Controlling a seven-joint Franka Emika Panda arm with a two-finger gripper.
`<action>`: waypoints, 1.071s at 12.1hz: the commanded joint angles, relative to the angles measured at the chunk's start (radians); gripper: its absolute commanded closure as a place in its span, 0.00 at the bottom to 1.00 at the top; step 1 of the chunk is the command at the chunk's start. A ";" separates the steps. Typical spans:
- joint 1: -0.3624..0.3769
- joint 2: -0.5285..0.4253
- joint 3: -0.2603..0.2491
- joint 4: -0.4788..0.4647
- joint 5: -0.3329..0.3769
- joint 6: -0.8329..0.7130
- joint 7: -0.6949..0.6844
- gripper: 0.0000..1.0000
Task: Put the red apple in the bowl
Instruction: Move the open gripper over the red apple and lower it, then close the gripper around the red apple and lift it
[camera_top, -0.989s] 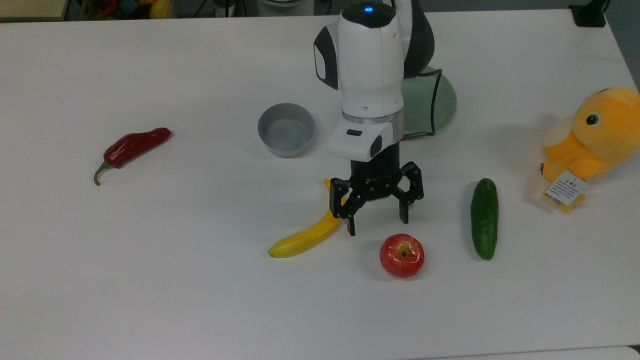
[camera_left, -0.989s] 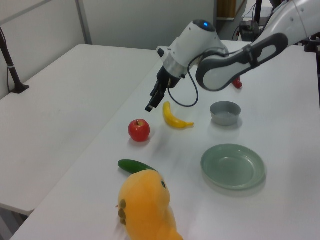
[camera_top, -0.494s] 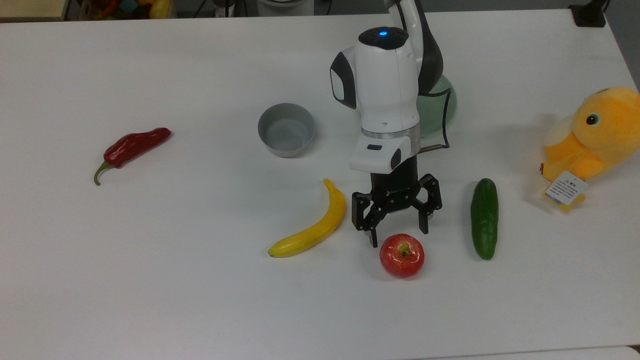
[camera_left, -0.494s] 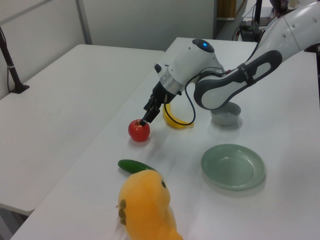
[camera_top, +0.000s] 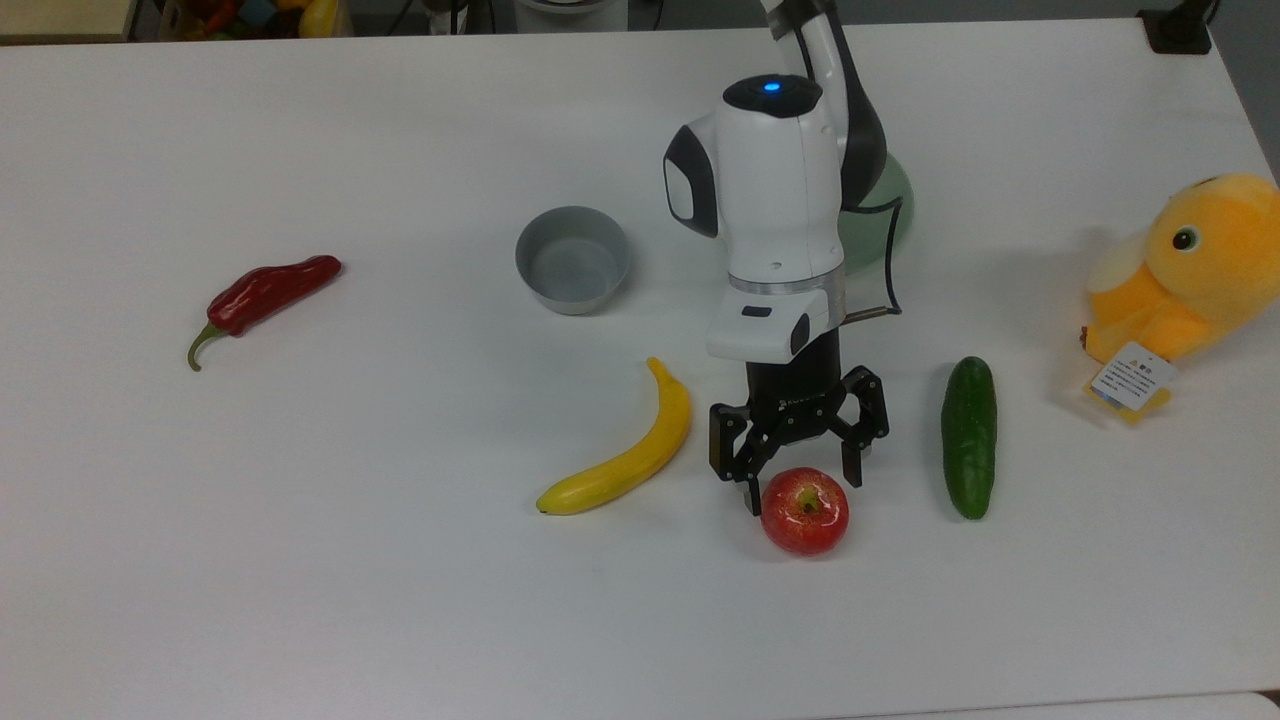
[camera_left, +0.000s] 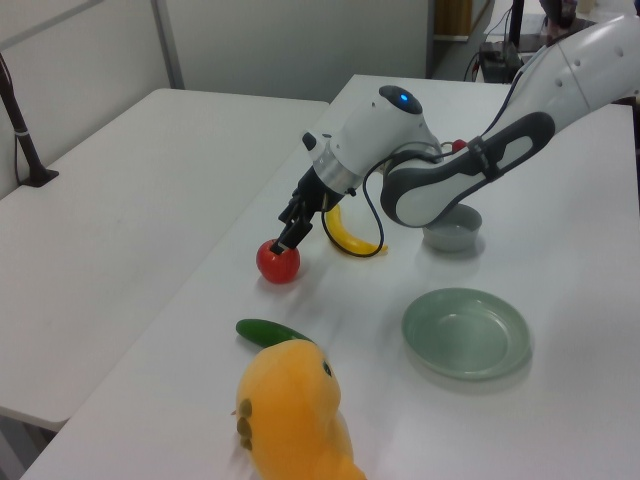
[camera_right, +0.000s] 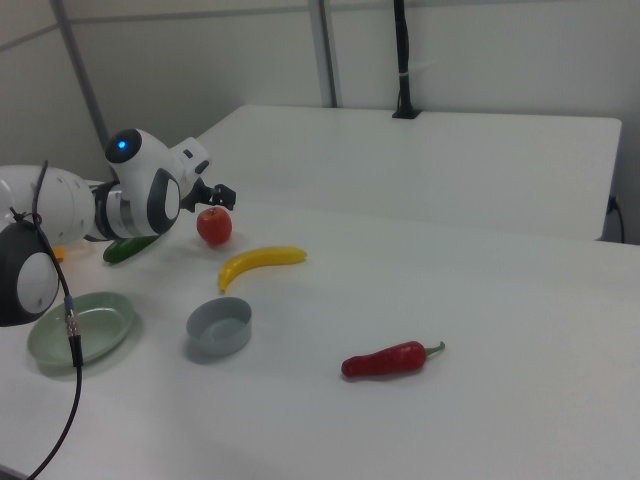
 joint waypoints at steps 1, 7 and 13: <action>0.012 0.061 -0.019 0.035 -0.047 0.059 0.005 0.00; 0.013 0.073 -0.017 0.041 -0.071 0.060 -0.003 0.61; 0.012 0.028 -0.008 0.012 -0.098 0.045 0.002 0.77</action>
